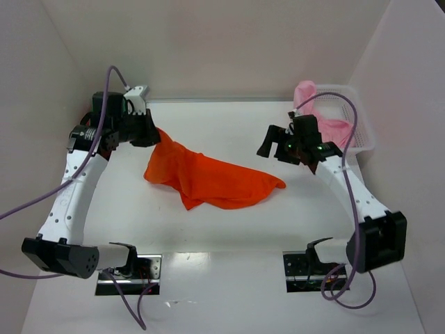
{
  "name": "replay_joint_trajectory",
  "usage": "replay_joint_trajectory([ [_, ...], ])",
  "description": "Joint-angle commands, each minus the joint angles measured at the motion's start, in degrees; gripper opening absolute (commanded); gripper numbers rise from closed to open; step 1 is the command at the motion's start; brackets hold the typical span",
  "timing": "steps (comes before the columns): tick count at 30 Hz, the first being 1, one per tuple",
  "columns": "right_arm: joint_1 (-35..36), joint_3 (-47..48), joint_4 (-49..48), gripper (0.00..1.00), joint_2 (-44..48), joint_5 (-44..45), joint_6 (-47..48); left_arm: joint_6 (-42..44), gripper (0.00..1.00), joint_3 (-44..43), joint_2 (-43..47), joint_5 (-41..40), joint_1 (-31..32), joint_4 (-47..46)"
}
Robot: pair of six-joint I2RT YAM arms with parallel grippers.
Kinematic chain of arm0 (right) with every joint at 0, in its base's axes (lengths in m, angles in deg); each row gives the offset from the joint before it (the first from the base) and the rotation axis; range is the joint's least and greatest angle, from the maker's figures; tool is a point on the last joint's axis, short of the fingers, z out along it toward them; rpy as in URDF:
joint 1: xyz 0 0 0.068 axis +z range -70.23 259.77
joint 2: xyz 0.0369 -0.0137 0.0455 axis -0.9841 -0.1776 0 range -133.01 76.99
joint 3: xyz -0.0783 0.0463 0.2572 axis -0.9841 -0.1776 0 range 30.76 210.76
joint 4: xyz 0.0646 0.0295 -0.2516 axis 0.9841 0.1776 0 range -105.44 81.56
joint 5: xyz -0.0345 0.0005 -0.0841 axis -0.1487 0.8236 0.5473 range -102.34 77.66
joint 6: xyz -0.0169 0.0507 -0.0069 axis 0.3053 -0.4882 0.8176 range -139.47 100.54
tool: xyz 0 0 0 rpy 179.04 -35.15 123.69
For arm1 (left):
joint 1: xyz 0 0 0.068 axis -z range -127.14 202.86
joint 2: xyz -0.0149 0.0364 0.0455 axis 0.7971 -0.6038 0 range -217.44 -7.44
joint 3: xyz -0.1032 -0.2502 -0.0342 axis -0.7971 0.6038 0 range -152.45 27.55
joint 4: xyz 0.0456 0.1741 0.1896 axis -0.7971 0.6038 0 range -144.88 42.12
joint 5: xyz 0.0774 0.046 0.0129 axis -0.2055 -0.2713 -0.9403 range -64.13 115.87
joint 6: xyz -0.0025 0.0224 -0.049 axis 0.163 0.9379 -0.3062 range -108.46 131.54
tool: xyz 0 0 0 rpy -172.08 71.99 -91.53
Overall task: Fold and stack the t-shirts
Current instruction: Flatten out the tshirt
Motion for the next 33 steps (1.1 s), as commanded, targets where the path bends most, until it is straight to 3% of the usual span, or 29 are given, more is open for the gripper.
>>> replay_joint_trajectory([
  [1, 3.70, 5.25, -5.34, 1.00, -6.94, 2.52, 2.46, 0.93, 0.00, 3.57, 4.92, 2.58, -0.06, -0.13],
  [7, 12.13, 11.39, -7.80, 1.00, -20.92, 3.84, 5.98, -0.83, 0.00, 7.88, 7.30, 0.64, -0.06, 1.01],
  [15, 17.06, 18.00, -13.16, 1.00, -33.23, 4.98, 10.64, -5.13, 0.00, 12.01, 10.81, 0.39, -0.06, 1.62],
  [21, 22.34, 25.55, -10.63, 1.00, -43.51, 10.60, 16.44, -6.98, 0.00, 12.55, 13.81, -2.00, -0.06, 3.47],
  [33, 22.87, 32.58, -14.57, 1.00, -49.40, 4.89, 16.10, -9.79, 0.00, 10.78, 16.71, -0.59, -0.06, 6.90],
])
